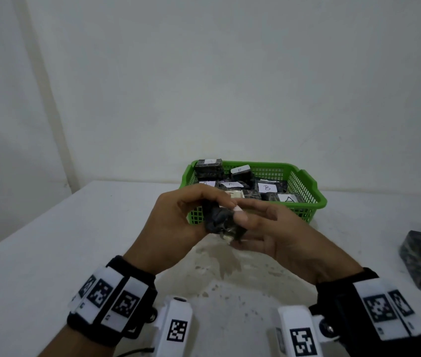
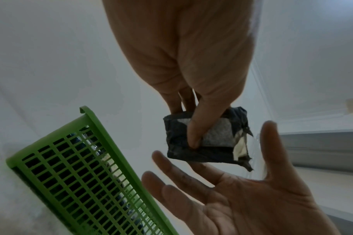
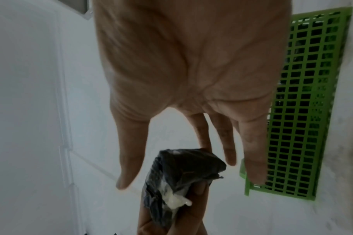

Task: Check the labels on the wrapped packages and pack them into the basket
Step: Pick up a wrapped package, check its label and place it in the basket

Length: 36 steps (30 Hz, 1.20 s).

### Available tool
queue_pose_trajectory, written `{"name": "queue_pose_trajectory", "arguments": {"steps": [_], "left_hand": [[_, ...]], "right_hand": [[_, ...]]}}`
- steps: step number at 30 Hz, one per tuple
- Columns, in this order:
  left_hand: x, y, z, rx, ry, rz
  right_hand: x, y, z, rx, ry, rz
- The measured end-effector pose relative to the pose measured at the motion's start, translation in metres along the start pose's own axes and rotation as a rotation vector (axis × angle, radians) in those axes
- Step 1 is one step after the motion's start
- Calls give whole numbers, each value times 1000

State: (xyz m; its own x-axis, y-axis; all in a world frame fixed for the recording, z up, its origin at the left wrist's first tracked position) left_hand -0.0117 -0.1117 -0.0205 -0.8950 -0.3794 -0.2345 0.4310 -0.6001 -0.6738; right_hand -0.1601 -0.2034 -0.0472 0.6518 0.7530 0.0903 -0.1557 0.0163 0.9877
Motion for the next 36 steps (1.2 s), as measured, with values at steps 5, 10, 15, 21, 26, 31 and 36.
{"name": "queue_pose_trajectory", "arguments": {"steps": [5,10,15,21,26,31,36], "left_hand": [[3,-3,0,2,33,30],[1,12,2,-166,-12,50],[3,19,1,-377,-70,-50],[7,24,-3,-482,-13,-44],[2,24,-2,-487,-145,-140],[-8,29,2,-494,-328,-199],[-9,36,10,-547,-365,-163]], "right_hand": [[-1,2,0,50,-53,159],[-13,-2,7,-13,-183,269],[-20,-5,8,-52,-277,250],[-17,-9,9,-34,-196,52],[-13,-12,7,53,-185,65],[-3,-12,8,105,-189,153],[-11,-9,17,87,-370,208]]}}
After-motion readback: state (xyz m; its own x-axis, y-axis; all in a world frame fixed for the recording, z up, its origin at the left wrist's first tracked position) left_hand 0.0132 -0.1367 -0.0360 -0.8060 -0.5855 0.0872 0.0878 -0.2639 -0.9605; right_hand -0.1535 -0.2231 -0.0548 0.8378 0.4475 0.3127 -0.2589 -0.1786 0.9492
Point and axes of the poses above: each hand's wrist, its own z-axis towards the middle knuckle, its own x-axis out of the palm, y = z × x, the point moved 5 cm from there along z, towards the middle knuckle, and after that the axes turned 4 degrees about -y, right-handed, at the moved point
